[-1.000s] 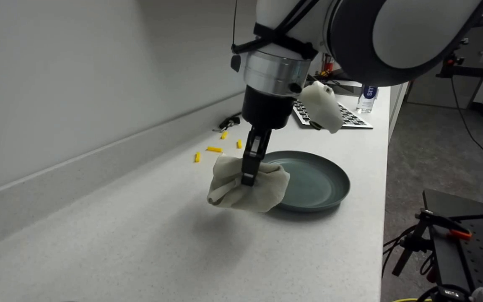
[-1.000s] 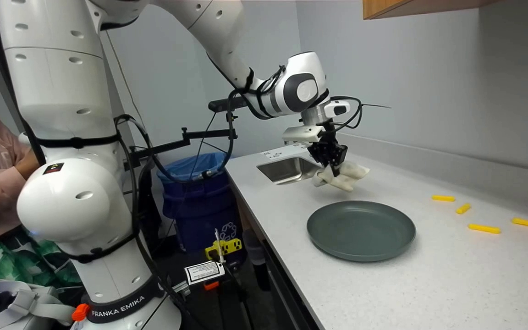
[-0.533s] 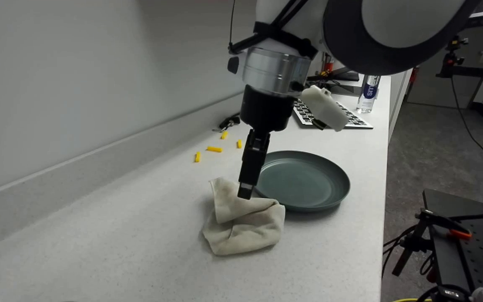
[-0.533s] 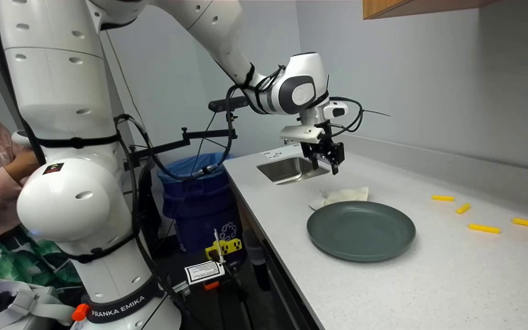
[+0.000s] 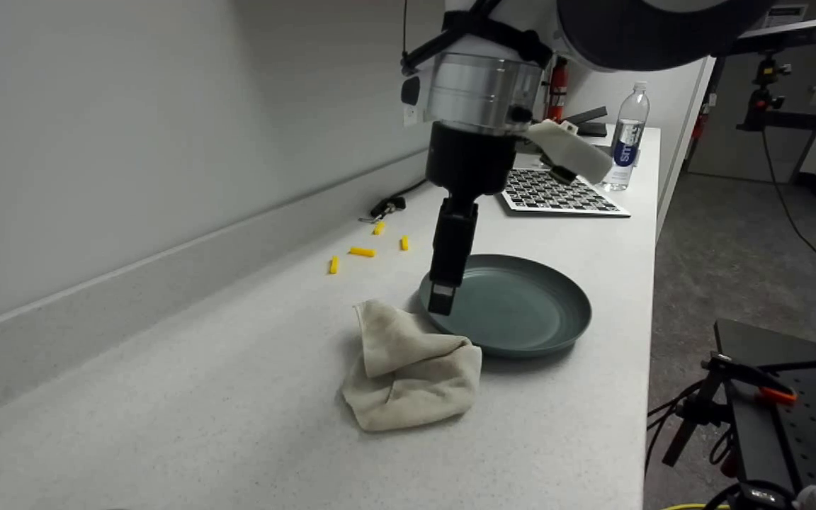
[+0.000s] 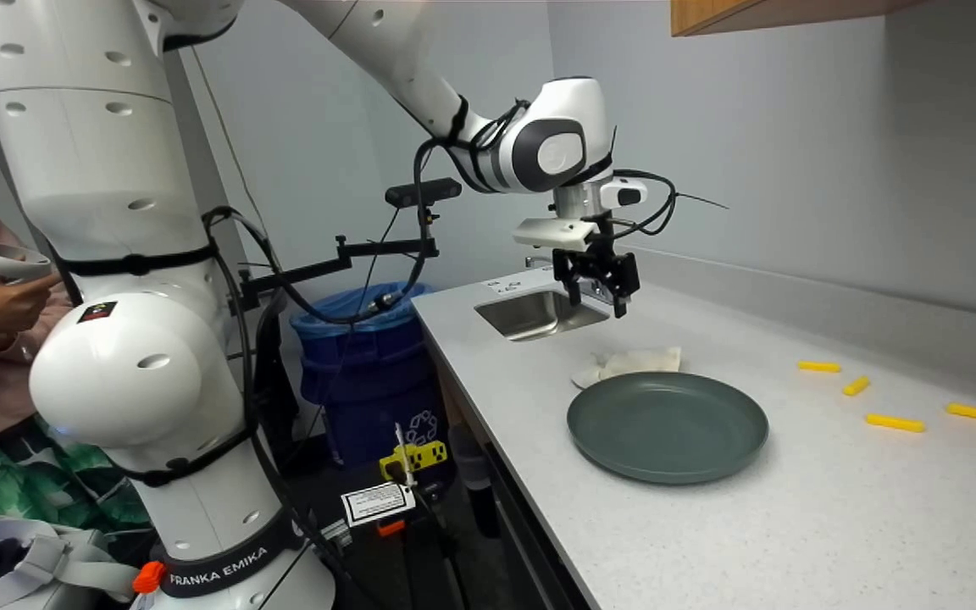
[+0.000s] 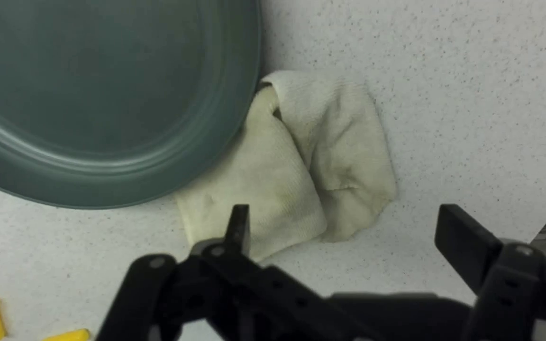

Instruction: Pick up the towel from the table, wipe the grey plate and put the towel back on the table.

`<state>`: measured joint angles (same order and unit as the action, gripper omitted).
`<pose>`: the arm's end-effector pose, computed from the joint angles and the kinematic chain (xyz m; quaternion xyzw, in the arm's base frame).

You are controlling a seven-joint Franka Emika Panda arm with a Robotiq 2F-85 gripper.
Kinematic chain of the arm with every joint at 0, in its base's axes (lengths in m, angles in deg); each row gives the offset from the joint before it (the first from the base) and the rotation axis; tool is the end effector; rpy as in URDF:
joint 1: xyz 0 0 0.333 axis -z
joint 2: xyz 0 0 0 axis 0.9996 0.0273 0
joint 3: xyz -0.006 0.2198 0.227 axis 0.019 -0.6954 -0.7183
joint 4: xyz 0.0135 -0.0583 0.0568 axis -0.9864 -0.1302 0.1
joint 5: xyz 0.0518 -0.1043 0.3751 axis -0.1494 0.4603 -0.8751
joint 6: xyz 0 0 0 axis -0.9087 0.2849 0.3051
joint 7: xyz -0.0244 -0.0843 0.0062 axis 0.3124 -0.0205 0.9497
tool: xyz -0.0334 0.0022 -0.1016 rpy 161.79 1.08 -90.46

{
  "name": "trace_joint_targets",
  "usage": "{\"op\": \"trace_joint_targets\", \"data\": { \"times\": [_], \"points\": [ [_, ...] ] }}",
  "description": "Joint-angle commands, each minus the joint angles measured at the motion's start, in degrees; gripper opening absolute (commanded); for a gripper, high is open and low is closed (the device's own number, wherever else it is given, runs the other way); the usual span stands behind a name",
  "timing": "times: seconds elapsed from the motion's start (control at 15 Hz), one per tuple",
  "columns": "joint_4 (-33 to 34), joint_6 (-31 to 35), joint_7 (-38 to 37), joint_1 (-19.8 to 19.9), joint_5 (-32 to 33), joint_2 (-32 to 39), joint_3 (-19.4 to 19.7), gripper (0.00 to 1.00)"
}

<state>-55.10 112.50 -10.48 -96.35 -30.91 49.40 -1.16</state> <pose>0.5259 0.1637 0.3466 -0.9815 -0.1775 -0.0613 0.0365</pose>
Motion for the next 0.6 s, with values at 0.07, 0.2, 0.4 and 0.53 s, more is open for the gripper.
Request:
{"op": "trace_joint_targets", "data": {
  "times": [0.07, 0.2, 0.4, 0.53],
  "points": [
    [-2.95, -6.6, -1.32, 0.51, 1.58, -6.96, 1.45, 1.0],
    [-3.84, -8.18, -2.04, 0.47, 2.66, -9.3, 1.9, 1.0],
    [-5.37, -8.26, -3.93, 0.2, 4.37, -12.9, 1.8, 1.0],
    [-6.52, -7.33, -4.9, 0.14, 5.23, -15.28, 1.6, 1.0]
  ]
}}
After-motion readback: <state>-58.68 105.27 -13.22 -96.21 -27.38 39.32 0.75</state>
